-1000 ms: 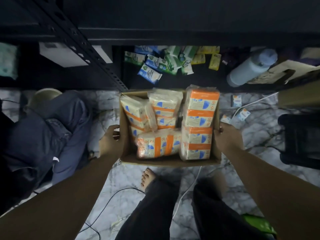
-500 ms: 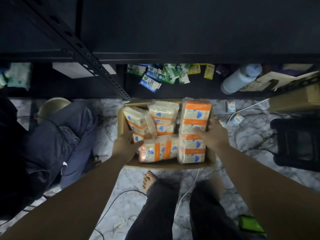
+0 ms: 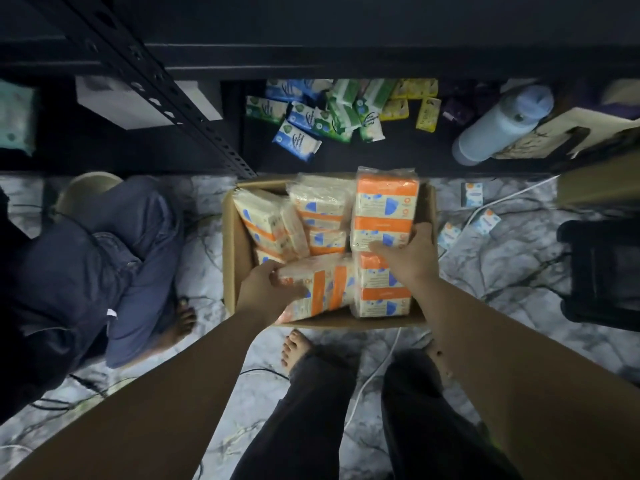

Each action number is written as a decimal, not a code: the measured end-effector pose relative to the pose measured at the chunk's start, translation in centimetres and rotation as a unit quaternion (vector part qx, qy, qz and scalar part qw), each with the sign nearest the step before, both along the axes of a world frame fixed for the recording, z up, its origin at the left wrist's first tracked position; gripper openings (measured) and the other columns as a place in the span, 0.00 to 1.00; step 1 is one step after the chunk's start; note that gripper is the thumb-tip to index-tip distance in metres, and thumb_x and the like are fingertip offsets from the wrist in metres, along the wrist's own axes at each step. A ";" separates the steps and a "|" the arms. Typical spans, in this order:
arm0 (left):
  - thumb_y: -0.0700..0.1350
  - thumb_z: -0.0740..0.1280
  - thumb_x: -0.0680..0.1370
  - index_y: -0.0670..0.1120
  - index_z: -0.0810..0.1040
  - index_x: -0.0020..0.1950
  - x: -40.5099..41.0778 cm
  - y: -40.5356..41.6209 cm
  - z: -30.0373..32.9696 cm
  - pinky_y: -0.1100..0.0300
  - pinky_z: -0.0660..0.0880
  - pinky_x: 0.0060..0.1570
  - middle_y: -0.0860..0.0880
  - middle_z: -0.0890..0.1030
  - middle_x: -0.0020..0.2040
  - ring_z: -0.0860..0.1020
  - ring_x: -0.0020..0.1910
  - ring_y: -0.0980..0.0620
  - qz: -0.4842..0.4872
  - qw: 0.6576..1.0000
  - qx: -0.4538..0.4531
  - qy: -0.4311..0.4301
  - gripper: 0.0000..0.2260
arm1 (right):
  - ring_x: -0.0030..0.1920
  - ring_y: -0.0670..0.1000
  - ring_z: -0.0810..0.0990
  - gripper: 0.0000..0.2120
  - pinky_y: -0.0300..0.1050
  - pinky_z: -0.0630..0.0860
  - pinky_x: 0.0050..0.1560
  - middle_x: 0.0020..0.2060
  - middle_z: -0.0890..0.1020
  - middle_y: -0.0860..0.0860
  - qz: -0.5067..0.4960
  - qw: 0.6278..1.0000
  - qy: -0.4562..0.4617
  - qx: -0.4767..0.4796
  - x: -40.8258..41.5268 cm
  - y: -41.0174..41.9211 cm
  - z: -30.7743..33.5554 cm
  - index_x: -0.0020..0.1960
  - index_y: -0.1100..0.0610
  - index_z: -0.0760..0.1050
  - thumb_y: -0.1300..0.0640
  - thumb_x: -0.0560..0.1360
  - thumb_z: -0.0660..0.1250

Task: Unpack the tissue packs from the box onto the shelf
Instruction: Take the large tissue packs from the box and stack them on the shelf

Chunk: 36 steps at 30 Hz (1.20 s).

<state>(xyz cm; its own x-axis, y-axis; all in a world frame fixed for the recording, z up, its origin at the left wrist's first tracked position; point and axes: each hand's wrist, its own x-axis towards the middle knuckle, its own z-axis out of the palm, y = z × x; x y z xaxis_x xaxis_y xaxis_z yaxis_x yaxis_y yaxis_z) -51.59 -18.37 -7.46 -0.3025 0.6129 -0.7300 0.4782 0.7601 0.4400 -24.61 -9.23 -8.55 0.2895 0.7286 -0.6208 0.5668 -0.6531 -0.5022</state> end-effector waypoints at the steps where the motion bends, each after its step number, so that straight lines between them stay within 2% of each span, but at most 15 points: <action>1: 0.62 0.79 0.56 0.57 0.78 0.44 0.0 -0.3 0.7 0.66 0.71 0.29 0.55 0.82 0.37 0.80 0.35 0.59 0.008 1.000 0.010 -0.006 0.22 | 0.43 0.41 0.84 0.29 0.40 0.76 0.36 0.46 0.81 0.40 -0.009 1.000 0.023 0.008 0.5 0.1 0.4 0.53 0.39 0.65 0.39 0.63 0.81; 3: 0.62 0.79 0.56 0.55 0.78 0.43 -0.1 -0.9 2.1 0.57 0.76 0.32 0.53 0.82 0.38 0.80 0.35 0.54 0.017 0.999 0.028 -0.017 0.22 | 0.40 0.36 0.83 0.29 0.36 0.75 0.36 0.45 0.83 0.38 -0.011 0.997 0.071 0.021 1.2 0.2 1.6 0.54 0.38 0.68 0.43 0.64 0.84; 5: 0.61 0.80 0.57 0.54 0.80 0.45 -0.6 -1.4 3.5 0.50 0.79 0.39 0.51 0.84 0.40 0.82 0.39 0.50 0.031 0.998 0.042 -0.027 0.23 | 0.40 0.39 0.85 0.23 0.35 0.77 0.35 0.42 0.86 0.38 -0.001 0.994 0.109 0.027 1.3 0.3 2.9 0.55 0.43 0.75 0.47 0.66 0.83; 8: 0.60 0.82 0.58 0.58 0.82 0.48 -1.7 -1.5 6.3 0.58 0.78 0.36 0.56 0.86 0.41 0.84 0.40 0.56 0.055 0.995 0.071 -0.038 0.22 | 0.39 0.37 0.84 0.15 0.28 0.75 0.32 0.39 0.85 0.32 0.001 0.990 0.119 0.073 1.0 0.2 5.9 0.51 0.45 0.80 0.49 0.68 0.82; 12: 0.54 0.84 0.61 0.59 0.83 0.49 -2.9 -0.4 12.5 0.63 0.79 0.34 0.57 0.87 0.43 0.85 0.39 0.57 0.051 0.988 0.117 -0.082 0.19 | 0.45 0.40 0.85 0.19 0.43 0.82 0.46 0.46 0.87 0.40 0.026 0.985 0.120 0.123 1.1 0.1 12.8 0.58 0.45 0.81 0.49 0.69 0.81; 16: 0.47 0.85 0.64 0.54 0.84 0.49 -3.4 2.1 21.7 0.64 0.79 0.32 0.51 0.88 0.43 0.87 0.39 0.52 0.041 0.977 0.171 -0.125 0.17 | 0.44 0.40 0.86 0.15 0.53 0.84 0.49 0.45 0.87 0.38 0.043 0.977 0.129 0.166 2.4 0.2 22.7 0.54 0.42 0.82 0.49 0.69 0.81; 18: 0.50 0.84 0.63 0.53 0.84 0.47 -3.2 3.4 26.9 0.60 0.79 0.31 0.50 0.87 0.40 0.86 0.36 0.52 0.025 0.969 0.201 -0.140 0.16 | 0.45 0.41 0.86 0.17 0.55 0.85 0.50 0.46 0.87 0.38 0.054 0.971 0.126 0.195 3.3 0.2 28.0 0.56 0.42 0.83 0.48 0.69 0.81; 19: 0.51 0.84 0.62 0.51 0.84 0.47 -3.0 4.0 29.4 0.55 0.81 0.33 0.49 0.87 0.40 0.86 0.36 0.50 0.018 0.965 0.215 -0.152 0.17 | 0.46 0.41 0.86 0.18 0.55 0.85 0.49 0.47 0.87 0.38 0.059 0.968 0.120 0.210 3.7 0.3 30.7 0.57 0.42 0.83 0.47 0.69 0.81; 21: 0.49 0.83 0.62 0.46 0.83 0.48 -2.8 5.1 34.1 0.45 0.84 0.40 0.44 0.87 0.42 0.86 0.41 0.40 0.009 0.954 0.243 -0.177 0.19 | 0.46 0.42 0.87 0.17 0.55 0.85 0.49 0.47 0.87 0.38 0.062 0.964 0.105 0.238 4.5 0.6 36.1 0.55 0.40 0.83 0.45 0.68 0.81; 22: 0.47 0.84 0.63 0.43 0.82 0.49 -2.7 5.5 36.3 0.43 0.84 0.41 0.42 0.87 0.43 0.86 0.42 0.38 0.002 0.948 0.258 -0.186 0.20 | 0.45 0.42 0.87 0.16 0.55 0.85 0.48 0.47 0.87 0.38 0.061 0.961 0.098 0.252 4.8 0.6 38.7 0.54 0.39 0.82 0.45 0.68 0.81; 23: 0.44 0.84 0.64 0.42 0.82 0.49 -2.7 5.9 38.5 0.45 0.84 0.38 0.41 0.87 0.43 0.86 0.41 0.38 -0.005 0.941 0.274 -0.197 0.18 | 0.45 0.41 0.86 0.17 0.54 0.85 0.48 0.48 0.87 0.39 0.062 0.957 0.089 0.269 5.1 0.7 41.4 0.54 0.37 0.81 0.45 0.68 0.82; 25: 0.39 0.83 0.68 0.43 0.81 0.48 -2.7 6.7 42.8 0.55 0.82 0.31 0.41 0.87 0.42 0.87 0.38 0.42 -0.015 0.926 0.306 -0.220 0.14 | 0.46 0.42 0.85 0.20 0.51 0.85 0.49 0.49 0.85 0.41 0.066 0.947 0.069 0.307 5.5 0.8 46.7 0.56 0.36 0.80 0.44 0.67 0.82; 27: 0.37 0.82 0.69 0.44 0.82 0.50 -2.7 7.6 47.1 0.54 0.83 0.35 0.41 0.87 0.45 0.87 0.42 0.42 -0.026 0.911 0.337 -0.236 0.14 | 0.47 0.42 0.85 0.21 0.51 0.85 0.49 0.50 0.84 0.42 0.063 0.934 0.061 0.346 5.9 0.9 51.7 0.55 0.35 0.81 0.43 0.66 0.83; 32: 0.44 0.84 0.66 0.50 0.84 0.51 -2.8 10.3 57.9 0.47 0.85 0.42 0.42 0.88 0.49 0.88 0.47 0.41 -0.065 0.871 0.420 -0.249 0.16 | 0.45 0.43 0.87 0.20 0.52 0.85 0.46 0.49 0.86 0.43 0.052 0.896 0.066 0.435 6.5 1.0 62.4 0.56 0.38 0.81 0.40 0.66 0.81; 36: 0.51 0.84 0.64 0.52 0.84 0.52 -2.7 11.8 65.5 0.45 0.85 0.43 0.43 0.88 0.50 0.88 0.48 0.41 -0.073 0.831 0.490 -0.251 0.19 | 0.43 0.40 0.87 0.19 0.41 0.84 0.37 0.48 0.86 0.35 0.044 0.859 0.090 0.502 6.2 1.3 70.3 0.54 0.37 0.79 0.37 0.65 0.78</action>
<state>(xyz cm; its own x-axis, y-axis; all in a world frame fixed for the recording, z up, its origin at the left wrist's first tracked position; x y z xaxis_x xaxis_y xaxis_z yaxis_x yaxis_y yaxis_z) -54.30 -6.56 58.02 0.0193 0.9913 0.1302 0.1024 -0.1315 0.9860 -18.38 -7.96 61.77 0.1712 0.9368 0.3052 0.4458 0.2026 -0.8719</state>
